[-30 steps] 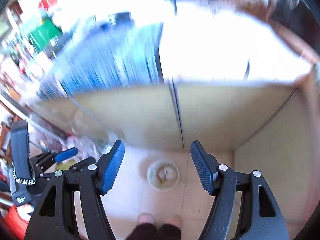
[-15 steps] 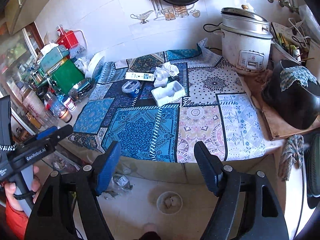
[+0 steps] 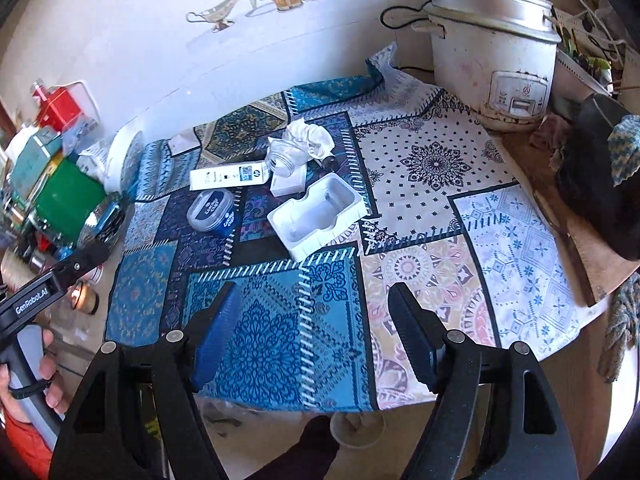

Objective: Collect trash
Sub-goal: 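Raise both tools back over the counter toward the plastic items, then grasp the Lucky cup box with left tool while right tool grasps white plastic tray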

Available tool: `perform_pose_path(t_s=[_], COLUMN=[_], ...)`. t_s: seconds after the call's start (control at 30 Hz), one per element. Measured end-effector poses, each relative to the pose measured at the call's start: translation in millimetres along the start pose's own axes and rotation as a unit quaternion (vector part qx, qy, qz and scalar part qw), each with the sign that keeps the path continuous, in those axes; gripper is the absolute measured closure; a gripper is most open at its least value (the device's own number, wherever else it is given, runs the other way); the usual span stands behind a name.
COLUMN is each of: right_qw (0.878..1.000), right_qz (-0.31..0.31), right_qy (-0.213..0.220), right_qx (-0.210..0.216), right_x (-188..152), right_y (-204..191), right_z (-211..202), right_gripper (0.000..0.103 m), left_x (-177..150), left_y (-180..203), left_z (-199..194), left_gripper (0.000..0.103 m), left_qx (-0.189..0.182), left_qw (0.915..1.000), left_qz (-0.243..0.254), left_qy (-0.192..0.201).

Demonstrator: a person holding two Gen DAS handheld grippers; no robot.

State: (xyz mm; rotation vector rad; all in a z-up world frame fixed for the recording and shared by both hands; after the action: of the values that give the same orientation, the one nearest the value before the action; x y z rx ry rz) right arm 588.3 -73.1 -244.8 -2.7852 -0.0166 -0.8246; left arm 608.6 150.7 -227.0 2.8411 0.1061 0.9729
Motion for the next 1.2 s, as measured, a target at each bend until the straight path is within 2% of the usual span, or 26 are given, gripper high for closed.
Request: perform_pose_path(t_s=[0.17, 0.27, 0.4, 0.57, 0.67, 0.8, 0.93, 1.1, 1.2], right_qw=[0.998, 0.995, 0.992, 0.989, 0.988, 0.987, 0.984, 0.988, 0.988], right_qz=[0.050, 0.074, 0.084, 0.069, 0.051, 0.020, 0.013, 0.036, 0.034], right_qy=[-0.020, -0.043, -0.075, -0.105, -0.120, -0.125, -0.133, -0.126, -0.122], right_qx=[-0.031, -0.044, -0.061, -0.077, -0.077, -0.101, -0.116, -0.086, -0.085], right_x=[23.5, 29.2, 29.1, 26.3, 21.4, 17.5, 13.9, 26.1, 37.8], right_y=[-2.2, 0.7, 3.0, 2.1, 1.2, 11.7, 35.5, 55.1, 59.9], right_z=[48.6, 80.1, 117.2, 151.0, 159.0, 159.4, 156.2, 145.8, 148.8], right_gripper=[0.030, 0.030, 0.031, 0.031, 0.031, 0.031, 0.040, 0.041, 0.041], left_x=[16.1, 15.4, 12.8, 14.2, 13.9, 17.0, 20.7, 23.7, 25.6], left_y=[-8.4, -8.7, -8.8, -10.9, -12.3, -10.9, -9.5, -8.1, -6.5], left_z=[66.1, 107.7, 147.6, 175.8, 186.9, 198.8, 208.2, 216.6, 216.7], left_gripper=[0.017, 0.017, 0.017, 0.017, 0.017, 0.017, 0.017, 0.017, 0.018], left_qx=[-0.037, -0.042, -0.042, -0.048, -0.032, -0.022, -0.009, -0.003, -0.002], left_qw=[0.9957, 0.9901, 0.9847, 0.9808, 0.9801, 0.9798, 0.9802, 0.9821, 0.9840], left_qz=[0.063, 0.095, 0.115, 0.121, 0.123, 0.125, 0.124, 0.111, 0.105], left_qy=[-0.058, -0.094, -0.124, -0.145, -0.153, -0.155, -0.154, -0.152, -0.144])
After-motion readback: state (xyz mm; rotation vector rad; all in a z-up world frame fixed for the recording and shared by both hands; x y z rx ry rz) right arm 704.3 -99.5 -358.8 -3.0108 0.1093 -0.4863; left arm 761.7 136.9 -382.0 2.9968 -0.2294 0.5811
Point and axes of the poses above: each gripper's, at about its wrist camera, not at the fingertips, and z roughly the way its jaws point, y to its right, x to its top, the point moved 10 cm from there along z, roughly the way its jaws point, and after that the axes turned 4 degrees about -x, right-handed, at the moved point
